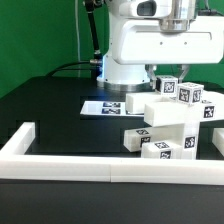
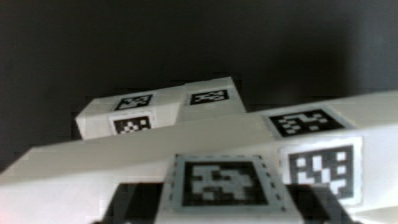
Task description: Assemble chair
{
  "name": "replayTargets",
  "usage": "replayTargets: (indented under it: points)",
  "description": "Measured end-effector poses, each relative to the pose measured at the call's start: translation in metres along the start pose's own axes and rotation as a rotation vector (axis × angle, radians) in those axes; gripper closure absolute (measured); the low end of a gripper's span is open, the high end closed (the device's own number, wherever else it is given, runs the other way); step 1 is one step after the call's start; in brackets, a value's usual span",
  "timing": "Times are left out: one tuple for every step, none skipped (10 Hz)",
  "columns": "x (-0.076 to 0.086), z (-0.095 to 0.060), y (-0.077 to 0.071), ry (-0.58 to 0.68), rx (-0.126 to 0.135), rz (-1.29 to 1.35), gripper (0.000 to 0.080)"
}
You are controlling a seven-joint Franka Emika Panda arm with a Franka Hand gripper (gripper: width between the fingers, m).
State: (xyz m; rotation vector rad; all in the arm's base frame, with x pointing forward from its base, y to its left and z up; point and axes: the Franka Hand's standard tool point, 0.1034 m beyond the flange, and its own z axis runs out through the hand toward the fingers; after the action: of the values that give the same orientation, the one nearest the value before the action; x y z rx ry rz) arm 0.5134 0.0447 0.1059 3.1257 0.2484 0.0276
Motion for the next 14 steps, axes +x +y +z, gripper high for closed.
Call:
replayTargets:
  points:
    - [0.0, 0.0, -0.0007, 0.001, 0.005, 0.11, 0.0528]
    - [0.0001, 0.0, -0.0008, 0.001, 0.007, 0.182, 0.0528]
    - [0.0001, 0.0, -0.0008, 0.001, 0.01, 0.239, 0.0528]
    - [0.0002, 0.0, -0.0012, 0.001, 0.018, 0.351, 0.0528]
    - [0.0002, 0.0, -0.0013, 0.001, 0.018, 0.39, 0.0528]
    - [0.0003, 0.0, -0.0017, 0.0, 0.026, 0.486, 0.0528]
    - [0.0005, -0.0001, -0.0021, -0.002, 0.033, 0.584, 0.0528]
    - [0.0007, -0.0001, -0.0027, -0.003, 0.037, 0.683, 0.0528]
    - [0.0007, -0.0002, -0.0028, -0.004, 0.038, 0.713, 0.0528]
    - [0.0009, -0.0002, -0.0034, -0.005, 0.043, 0.784, 0.0528]
    - [0.0011, -0.0002, -0.0037, -0.005, 0.043, 0.8, 0.0528]
    - [0.0011, -0.0001, -0.0037, -0.005, 0.043, 0.798, 0.0528]
    - [0.0011, -0.0001, -0.0037, -0.005, 0.043, 0.792, 0.0425]
    - [0.0011, -0.0001, -0.0037, -0.004, 0.043, 0.758, 0.0286]
